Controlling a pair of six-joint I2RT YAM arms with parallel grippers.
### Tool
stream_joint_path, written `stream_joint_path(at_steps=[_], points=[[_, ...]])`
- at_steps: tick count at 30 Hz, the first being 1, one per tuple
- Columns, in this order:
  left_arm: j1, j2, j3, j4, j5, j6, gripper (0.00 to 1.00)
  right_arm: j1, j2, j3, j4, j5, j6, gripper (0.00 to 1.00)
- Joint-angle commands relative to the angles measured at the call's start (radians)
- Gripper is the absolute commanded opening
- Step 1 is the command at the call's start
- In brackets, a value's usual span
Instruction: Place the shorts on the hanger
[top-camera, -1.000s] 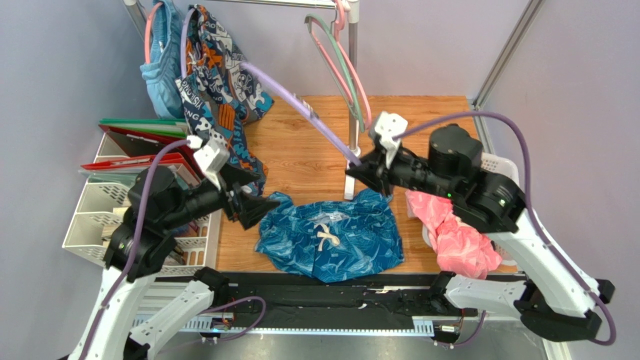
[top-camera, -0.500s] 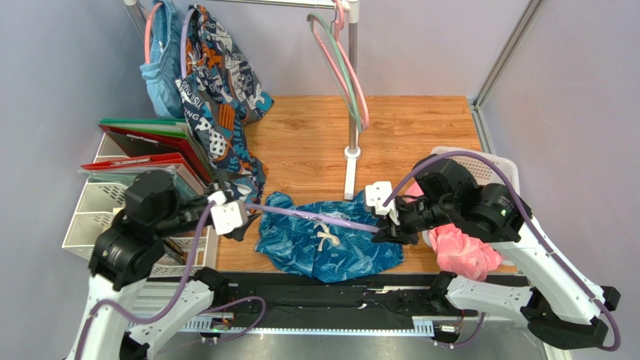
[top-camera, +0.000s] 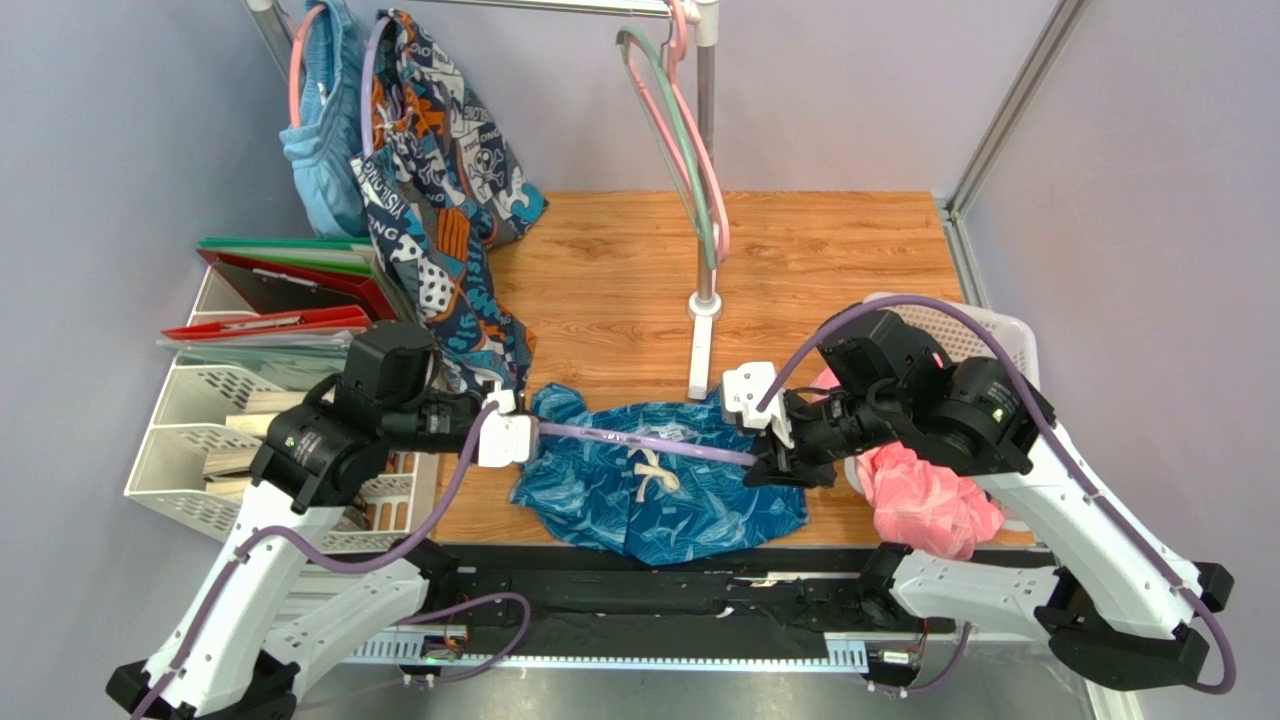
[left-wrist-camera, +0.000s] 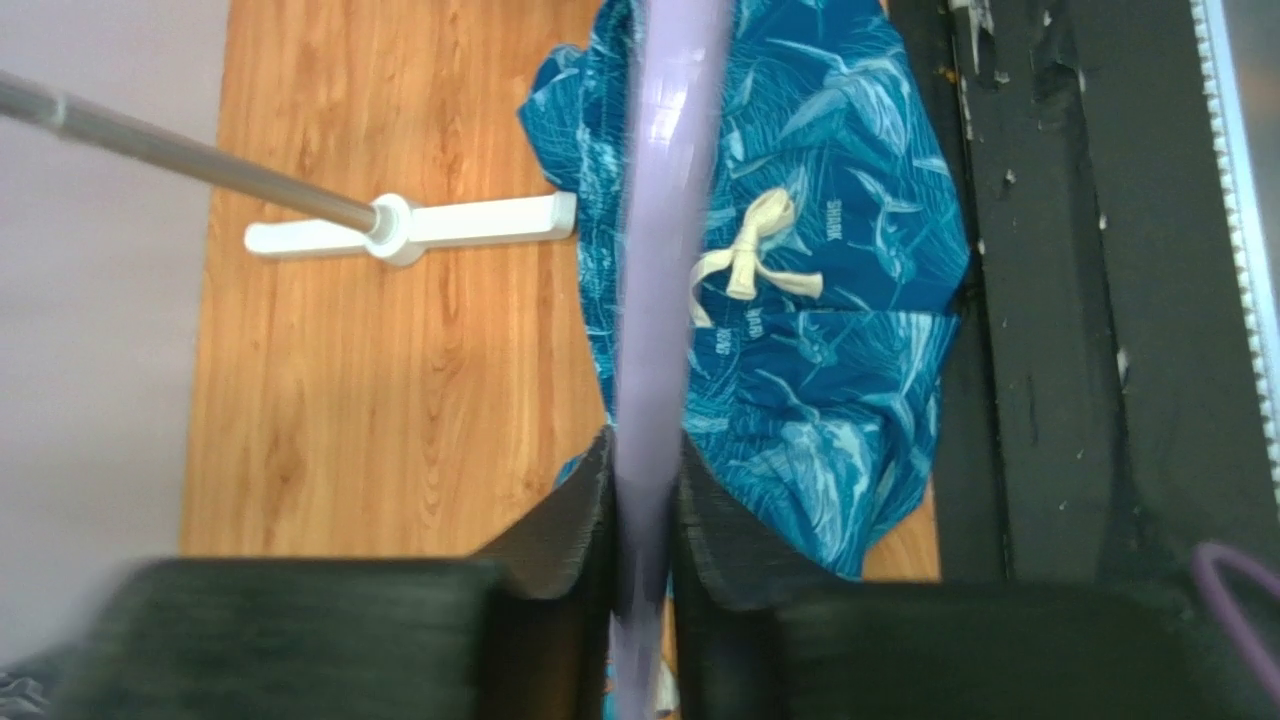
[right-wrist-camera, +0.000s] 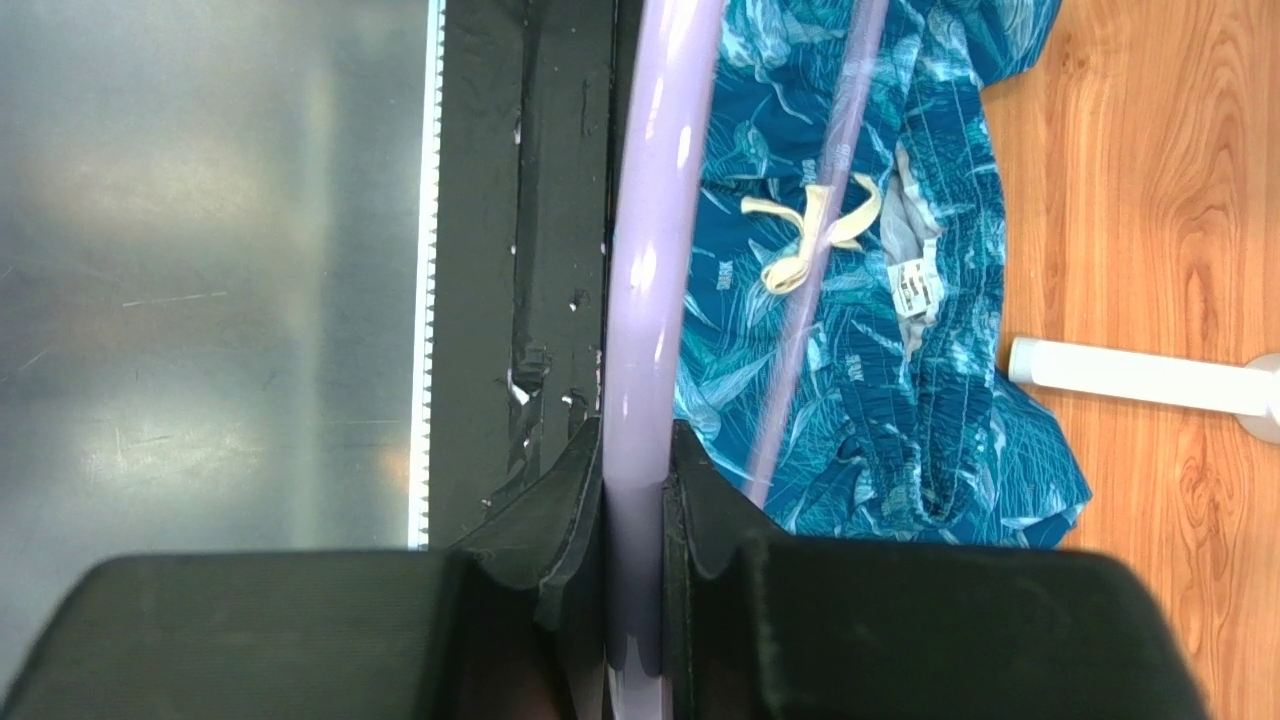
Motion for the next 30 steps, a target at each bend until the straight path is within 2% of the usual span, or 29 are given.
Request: stream_joint_path(at_steps=[1, 3, 4, 6, 9, 12, 15, 16, 18, 19, 20, 21, 22, 23, 25, 27, 30], points=[[-0.009, 0.027, 0.011, 0.007, 0.097, -0.026, 0.01, 0.017, 0.021, 0.045, 0.095, 0.040, -0.010, 0.15], [-0.021, 0.039, 0.003, 0.027, 0.115, -0.087, 0.00, 0.020, 0.069, 0.075, 0.110, 0.107, 0.036, 0.43], [-0.024, 0.047, -0.003, 0.039, 0.114, -0.112, 0.00, 0.020, 0.096, 0.092, 0.123, 0.120, 0.054, 0.63], [-0.032, 0.061, -0.027, 0.082, 0.109, -0.186, 0.00, 0.020, 0.160, 0.140, 0.141, 0.120, 0.090, 0.77], [-0.041, 0.090, -0.046, 0.137, 0.106, -0.284, 0.00, 0.021, 0.214, 0.187, 0.219, 0.099, 0.123, 0.80], [-0.047, 0.117, -0.049, 0.171, 0.108, -0.354, 0.00, 0.023, 0.280, 0.243, 0.256, 0.057, 0.117, 0.74], [-0.049, 0.133, -0.053, 0.186, 0.106, -0.376, 0.00, 0.026, 0.329, 0.267, 0.284, 0.027, 0.104, 0.55], [-0.049, 0.133, -0.059, 0.192, 0.100, -0.385, 0.00, 0.026, 0.344, 0.269, 0.284, 0.020, 0.085, 0.42], [-0.049, 0.131, -0.066, 0.212, 0.094, -0.396, 0.00, 0.028, 0.352, 0.264, 0.281, 0.008, 0.064, 0.30], [-0.049, 0.130, -0.073, 0.218, 0.086, -0.408, 0.00, 0.029, 0.352, 0.249, 0.272, 0.003, 0.035, 0.11], [-0.049, 0.127, -0.076, 0.232, 0.080, -0.413, 0.00, 0.028, 0.344, 0.238, 0.266, 0.005, 0.013, 0.00], [-0.047, 0.127, -0.081, 0.240, 0.068, -0.422, 0.00, 0.027, 0.335, 0.224, 0.261, 0.017, -0.004, 0.00], [-0.045, 0.134, -0.087, 0.246, 0.036, -0.452, 0.18, 0.026, 0.324, 0.179, 0.261, 0.034, -0.020, 0.00], [-0.021, 0.142, -0.089, 0.243, 0.031, -0.463, 0.26, 0.021, 0.288, 0.154, 0.264, 0.075, -0.068, 0.00], [0.046, 0.177, -0.096, 0.225, 0.109, -0.473, 0.40, 0.006, 0.242, 0.073, 0.284, 0.098, -0.100, 0.00], [0.135, 0.212, -0.102, 0.220, 0.135, -0.488, 0.45, -0.026, 0.177, 0.028, 0.288, 0.132, -0.157, 0.00], [0.186, 0.307, -0.095, 0.212, 0.134, -0.491, 0.46, -0.058, 0.122, -0.030, 0.258, 0.175, -0.221, 0.00]])
